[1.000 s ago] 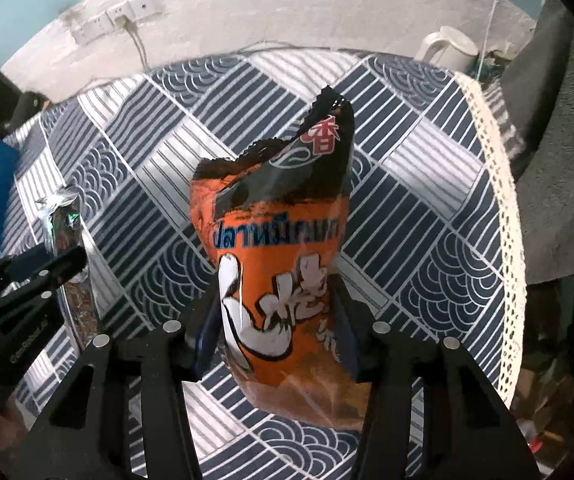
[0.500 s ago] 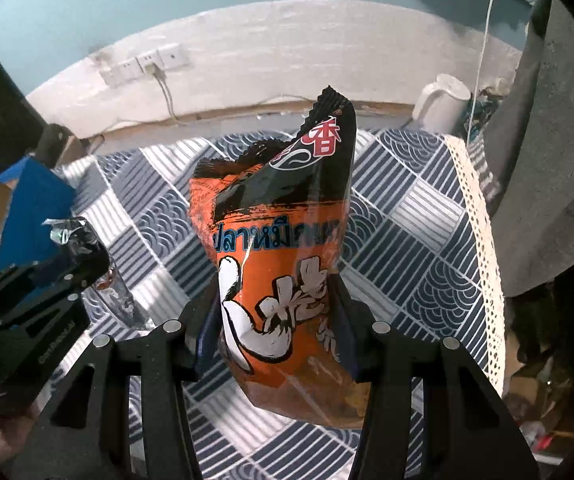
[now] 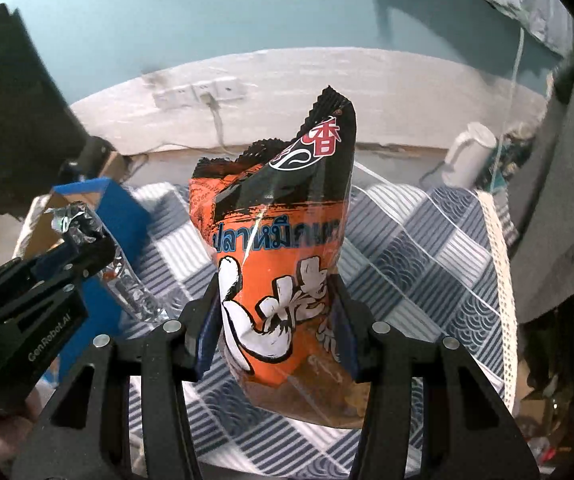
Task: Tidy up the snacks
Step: 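Lift both items and carry them over the cardboard box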
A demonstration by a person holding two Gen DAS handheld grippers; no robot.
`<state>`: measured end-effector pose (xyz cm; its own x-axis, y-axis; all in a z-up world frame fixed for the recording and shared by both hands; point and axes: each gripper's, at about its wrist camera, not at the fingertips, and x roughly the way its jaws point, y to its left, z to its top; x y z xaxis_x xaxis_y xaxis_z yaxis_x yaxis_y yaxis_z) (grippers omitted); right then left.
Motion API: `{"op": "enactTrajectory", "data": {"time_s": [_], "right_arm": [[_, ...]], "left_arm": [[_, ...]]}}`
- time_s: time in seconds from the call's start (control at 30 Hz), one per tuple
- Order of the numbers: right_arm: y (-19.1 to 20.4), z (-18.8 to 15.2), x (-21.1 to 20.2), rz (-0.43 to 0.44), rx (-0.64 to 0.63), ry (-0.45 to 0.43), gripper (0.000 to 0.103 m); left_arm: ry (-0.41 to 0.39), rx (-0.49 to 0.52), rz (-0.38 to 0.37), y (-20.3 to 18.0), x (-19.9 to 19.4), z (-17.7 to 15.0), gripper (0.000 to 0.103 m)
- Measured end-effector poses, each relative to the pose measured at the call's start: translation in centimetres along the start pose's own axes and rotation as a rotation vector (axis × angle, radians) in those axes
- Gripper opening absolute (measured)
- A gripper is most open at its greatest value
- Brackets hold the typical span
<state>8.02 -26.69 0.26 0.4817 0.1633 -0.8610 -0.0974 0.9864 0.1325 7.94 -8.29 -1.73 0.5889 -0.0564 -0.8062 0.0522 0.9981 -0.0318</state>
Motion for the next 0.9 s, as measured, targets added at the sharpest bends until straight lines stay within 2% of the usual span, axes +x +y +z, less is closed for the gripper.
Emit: {"op": "enactTrajectory", "data": {"time_s": [0.17, 0.5, 0.6, 0.9], "right_arm": [[3.3, 1.2, -0.7, 0.037, -0.038, -0.017, 0.049], [11.1, 3.0, -0.8, 0.123, -0.115, -0.026, 0.049], [13.8, 3.2, -0.4, 0.143, -0.145, -0.018, 0.049], [20.0, 3.4, 1.6, 0.168, -0.203, 0.016, 0.049]], "left_arm": [[-0.040, -0.031, 0.025, 3.5, -2.2, 0.4, 0.025], [-0.064, -0.120, 0.033, 10.9, -4.5, 0.3, 0.025], [-0.061, -0.149, 0.022, 12.8, -4.9, 0.1, 0.025], [-0.059, -0.214, 0.078, 18.9, -4.9, -1.1, 0.025]]}}
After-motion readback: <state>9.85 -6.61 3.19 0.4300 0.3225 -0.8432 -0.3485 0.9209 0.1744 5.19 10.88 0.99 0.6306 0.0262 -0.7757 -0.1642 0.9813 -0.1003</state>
